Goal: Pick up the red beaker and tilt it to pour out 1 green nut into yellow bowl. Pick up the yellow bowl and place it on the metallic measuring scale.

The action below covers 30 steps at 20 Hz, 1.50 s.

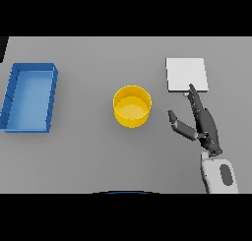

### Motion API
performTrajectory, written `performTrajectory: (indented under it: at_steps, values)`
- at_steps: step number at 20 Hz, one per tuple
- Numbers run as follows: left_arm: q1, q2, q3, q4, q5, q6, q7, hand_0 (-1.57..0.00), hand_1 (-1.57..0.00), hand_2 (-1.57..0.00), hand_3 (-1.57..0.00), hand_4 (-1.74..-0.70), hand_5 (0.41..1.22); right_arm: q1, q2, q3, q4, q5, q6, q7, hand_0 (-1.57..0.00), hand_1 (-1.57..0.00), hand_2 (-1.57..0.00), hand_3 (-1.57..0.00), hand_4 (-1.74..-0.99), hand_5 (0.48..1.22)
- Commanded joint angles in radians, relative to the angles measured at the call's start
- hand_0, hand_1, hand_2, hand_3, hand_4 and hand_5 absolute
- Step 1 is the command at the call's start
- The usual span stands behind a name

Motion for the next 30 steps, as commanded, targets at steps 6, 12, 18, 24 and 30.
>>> performTrajectory:
  at_steps: [6, 12, 18, 24, 30]
  values:
    - [0.156, 0.078, 0.113, 0.023, 0.217, 0.161, 0.115, -1.57, -1.57, -1.57, -1.41, -1.73, 1.221, -0.009, 0.007, 0.006, -0.005, 0.001, -0.006, 0.026, 0.00, 0.00, 0.00, 0.00, -1.276, 0.651]
    - [0.379, 0.100, 0.176, -0.010, 0.411, 0.241, 0.211, -1.57, -1.57, -1.57, -1.46, -1.74, 1.221, -0.010, -0.001, 0.006, 0.005, -0.003, 0.008, 0.009, 0.00, 0.00, 0.00, 0.00, -1.302, 0.671]
    - [0.579, 0.139, 0.200, -0.157, 0.555, 0.343, 0.303, -1.57, -1.57, -1.57, -1.52, -1.74, 1.221, 0.000, 0.001, 0.017, 0.017, 0.014, 0.005, -0.008, 0.00, 0.00, 0.00, 0.00, -1.304, 0.707]
    - [0.777, 0.222, 0.157, -0.484, 0.639, 0.469, 0.402, -1.57, -1.57, -1.57, -1.34, -1.74, 1.221, 0.000, -0.011, 0.018, 0.014, 0.026, 0.002, -0.012, 0.00, 0.00, 0.00, 0.00, -1.327, 0.724]
    - [0.897, 0.279, 0.106, -0.698, 0.713, 0.541, 0.458, -1.57, -1.57, -1.57, -1.27, -1.50, 0.896, 0.002, -0.011, 0.022, 0.002, 0.029, 0.001, -0.013, 0.00, 0.00, 0.00, 0.00, -1.326, 0.730]
